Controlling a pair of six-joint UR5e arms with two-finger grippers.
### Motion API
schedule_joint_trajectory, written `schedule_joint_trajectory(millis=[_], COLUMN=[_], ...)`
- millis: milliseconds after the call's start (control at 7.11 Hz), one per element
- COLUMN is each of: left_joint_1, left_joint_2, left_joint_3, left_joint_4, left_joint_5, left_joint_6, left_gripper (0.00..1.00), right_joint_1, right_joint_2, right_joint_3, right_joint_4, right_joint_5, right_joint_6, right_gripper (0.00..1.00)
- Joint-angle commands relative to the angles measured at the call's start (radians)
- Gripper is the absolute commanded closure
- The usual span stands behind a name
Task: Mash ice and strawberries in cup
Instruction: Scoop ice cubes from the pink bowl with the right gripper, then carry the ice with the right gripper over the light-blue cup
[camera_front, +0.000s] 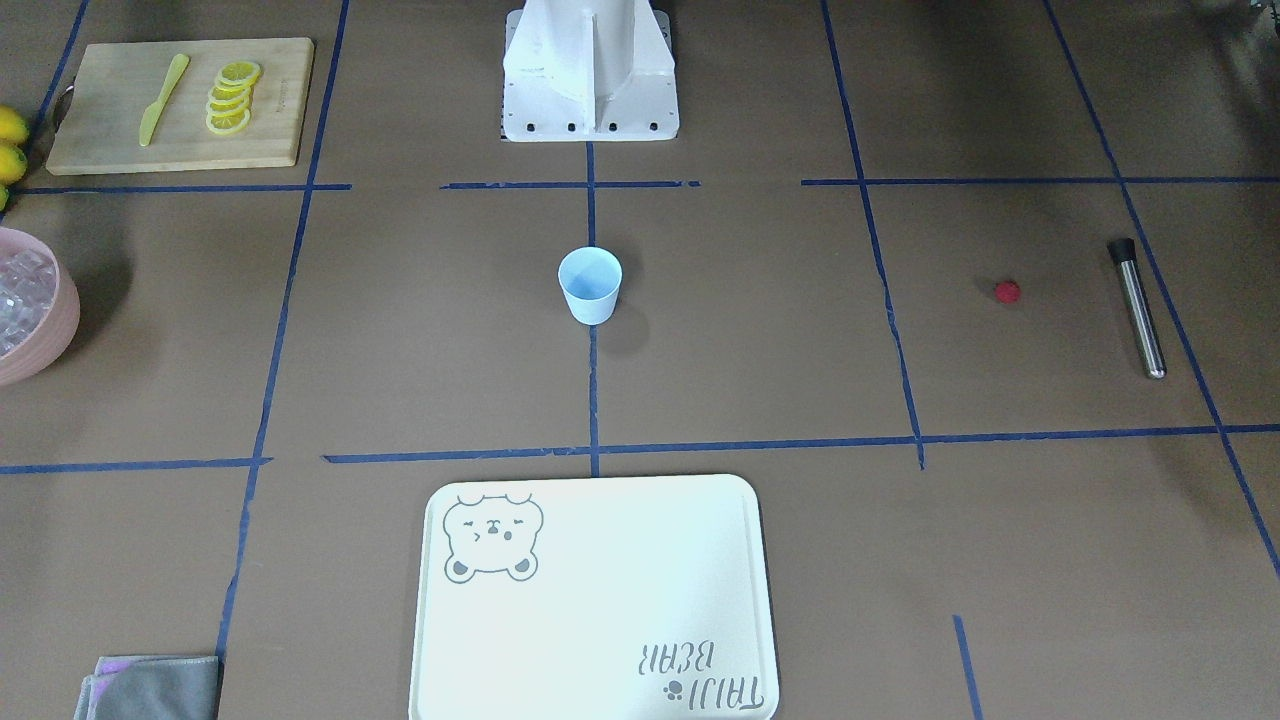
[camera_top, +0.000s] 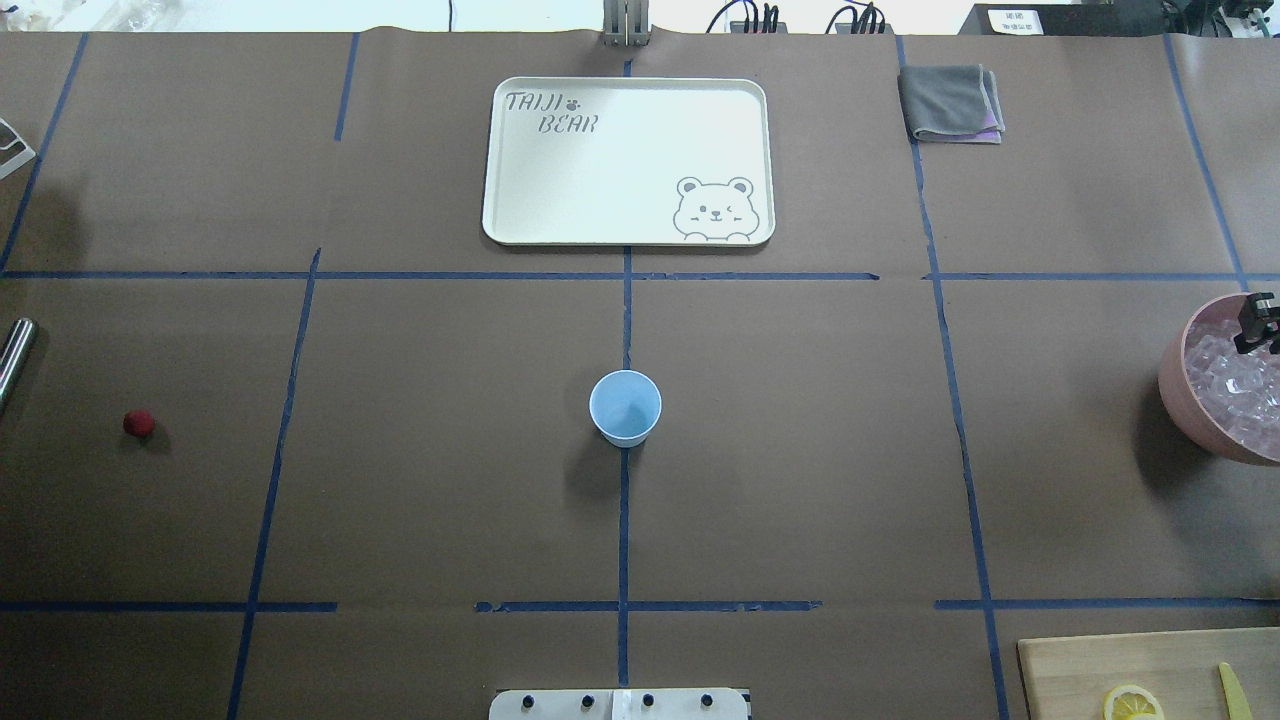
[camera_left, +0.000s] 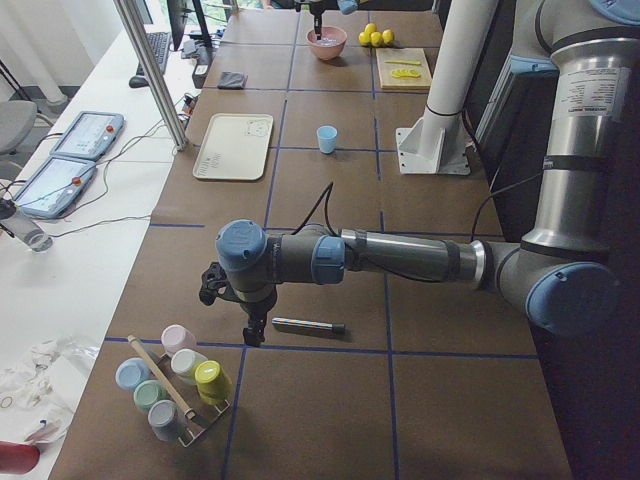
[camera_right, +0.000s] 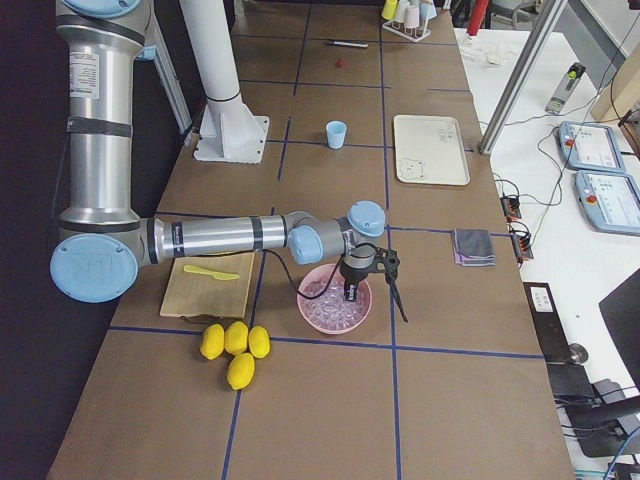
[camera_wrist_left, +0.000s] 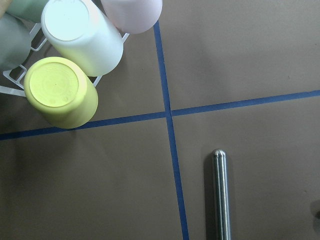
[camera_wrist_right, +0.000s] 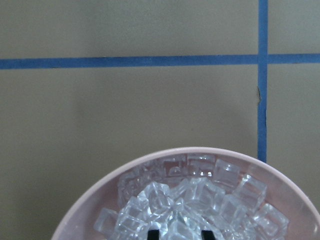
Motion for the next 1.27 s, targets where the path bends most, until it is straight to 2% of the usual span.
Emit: schedule_joint_trajectory(millis=[0, 281, 562, 984, 1124], left_joint_1=[0.000, 0.000, 0.002, 0.002, 0.002], left_joint_2=[0.000, 0.000, 0.000, 0.000, 0.000], left_joint_3=[-0.002, -0.005, -0.014, -0.014, -0.014], left_joint_4=[0.000, 0.002, 0.000, 0.000, 0.000], left_joint_5=[0.000, -0.002, -0.003, -0.008, -0.006], left_joint_6=[-0.001, -0.001, -0.037, -0.039, -0.039], left_gripper=[0.00, 0.00, 0.00, 0.00, 0.00], right_joint_1=[0.067, 0.072, 0.022, -0.240, -0.338], right_joint_2=[0.002, 0.016, 0.135, 0.365, 0.440], right_joint_3=[0.085, 0.205, 0.212, 0.208, 0.207], right_joint_4=[-0.008, -0.010, -0.011, -0.013, -0.022], right_joint_5=[0.002, 0.008, 0.023, -0.008, -0.077], right_joint_6=[-0.002, 0.009, 0.114, 0.506, 0.617], right_gripper=[0.97, 0.97, 0.99, 0.99, 0.99])
